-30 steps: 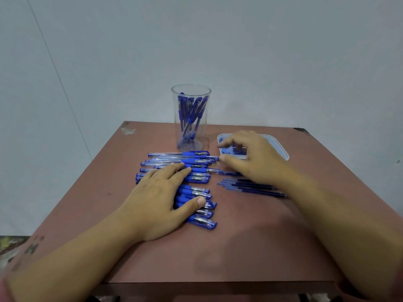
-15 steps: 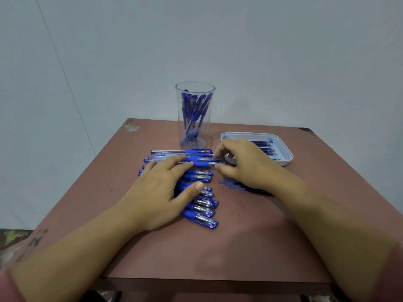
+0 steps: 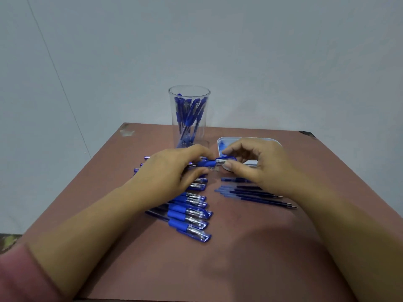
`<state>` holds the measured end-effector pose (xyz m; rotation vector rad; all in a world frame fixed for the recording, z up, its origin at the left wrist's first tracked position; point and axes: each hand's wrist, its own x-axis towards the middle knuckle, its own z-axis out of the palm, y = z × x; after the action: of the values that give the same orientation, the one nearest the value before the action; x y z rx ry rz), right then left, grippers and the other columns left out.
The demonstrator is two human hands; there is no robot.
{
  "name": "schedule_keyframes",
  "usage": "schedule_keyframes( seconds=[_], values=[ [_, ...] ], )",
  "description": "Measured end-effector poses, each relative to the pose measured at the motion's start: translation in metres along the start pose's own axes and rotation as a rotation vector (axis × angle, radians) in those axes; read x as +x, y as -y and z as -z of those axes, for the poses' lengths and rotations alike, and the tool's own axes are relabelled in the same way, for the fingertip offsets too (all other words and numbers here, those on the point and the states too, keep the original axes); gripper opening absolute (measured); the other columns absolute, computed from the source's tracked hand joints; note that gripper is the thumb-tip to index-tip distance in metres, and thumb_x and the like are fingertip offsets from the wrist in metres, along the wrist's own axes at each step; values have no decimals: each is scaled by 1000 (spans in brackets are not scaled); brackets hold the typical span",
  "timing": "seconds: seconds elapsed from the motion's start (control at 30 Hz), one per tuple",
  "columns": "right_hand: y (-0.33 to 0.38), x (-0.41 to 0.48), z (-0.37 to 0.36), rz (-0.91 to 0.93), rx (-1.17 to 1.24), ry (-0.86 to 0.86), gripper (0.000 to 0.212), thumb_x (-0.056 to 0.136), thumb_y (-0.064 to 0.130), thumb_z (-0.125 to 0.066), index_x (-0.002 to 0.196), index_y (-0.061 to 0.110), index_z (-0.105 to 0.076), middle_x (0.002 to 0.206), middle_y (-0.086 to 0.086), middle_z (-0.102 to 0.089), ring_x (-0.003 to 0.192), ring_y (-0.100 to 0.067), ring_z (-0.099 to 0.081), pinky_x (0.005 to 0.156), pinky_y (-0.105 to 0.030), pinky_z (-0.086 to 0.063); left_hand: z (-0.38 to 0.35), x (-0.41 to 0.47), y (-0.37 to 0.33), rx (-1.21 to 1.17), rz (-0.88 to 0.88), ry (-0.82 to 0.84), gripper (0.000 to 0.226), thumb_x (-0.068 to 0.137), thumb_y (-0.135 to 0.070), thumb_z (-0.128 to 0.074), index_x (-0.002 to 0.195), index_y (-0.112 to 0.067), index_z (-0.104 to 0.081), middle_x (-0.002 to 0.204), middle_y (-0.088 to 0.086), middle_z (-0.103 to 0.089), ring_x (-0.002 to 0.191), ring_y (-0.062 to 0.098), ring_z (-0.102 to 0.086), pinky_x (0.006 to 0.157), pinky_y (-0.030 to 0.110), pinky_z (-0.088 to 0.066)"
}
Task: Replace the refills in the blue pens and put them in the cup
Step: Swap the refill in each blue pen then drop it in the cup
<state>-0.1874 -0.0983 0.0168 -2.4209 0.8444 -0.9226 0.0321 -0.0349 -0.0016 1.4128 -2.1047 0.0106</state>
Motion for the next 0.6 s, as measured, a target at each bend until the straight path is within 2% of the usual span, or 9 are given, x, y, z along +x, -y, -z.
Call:
schedule_keyframes(
  seconds=[0.1,0.2,0.3,0.37,0.5,0.6],
  values=[
    [-3,1,-1,-9,-7,14,24,84,27,-72,86,49,-62,88,20,-68,79,-6,-65,73,-13,-49,-4,-4,4,-47,-5,-6,24,92,-34,-62,115,-40,-58,72,-34,-51,69,-1,-55,63,13,-42],
    [-6,1,-5,-45,23,58,13,82,33,-72,89,43,-67,81,15,-69,76,-5,-64,70,-12,-48,-5,-4,8,-84,9,7,24,89,-37,-65,112,-42,-61,75,-38,-55,62,2,-54,60,11,-39],
    [-5,0,-9,-59,42,84,22,75,43,-70,96,34,-72,81,7,-70,75,-7,-63,70,-16,-51,-6,-5,10,-119,17,0,21,87,-40,-67,108,-42,-63,78,-40,-56,55,12,-52,55,14,-39],
    [-5,-1,-11,-57,59,78,20,77,38,-72,97,33,-72,82,6,-71,75,-6,-64,70,-15,-51,-5,-5,10,-129,21,4,20,89,-39,-65,108,-42,-63,77,-40,-56,55,14,-53,56,17,-41],
    [-3,-2,-13,-56,97,26,16,80,29,-74,92,38,-71,79,9,-71,71,1,-65,66,-8,-45,-3,-5,9,-127,38,10,20,91,-39,-59,110,-45,-60,75,-33,-58,62,8,-55,57,14,-39],
    [0,-2,-14,-57,81,11,16,81,27,-73,92,37,-70,83,11,-72,74,4,-65,66,-4,-44,-1,-6,8,-143,46,24,20,93,-32,-58,111,-42,-61,68,-38,-55,62,-9,-54,58,7,-36]
  ],
)
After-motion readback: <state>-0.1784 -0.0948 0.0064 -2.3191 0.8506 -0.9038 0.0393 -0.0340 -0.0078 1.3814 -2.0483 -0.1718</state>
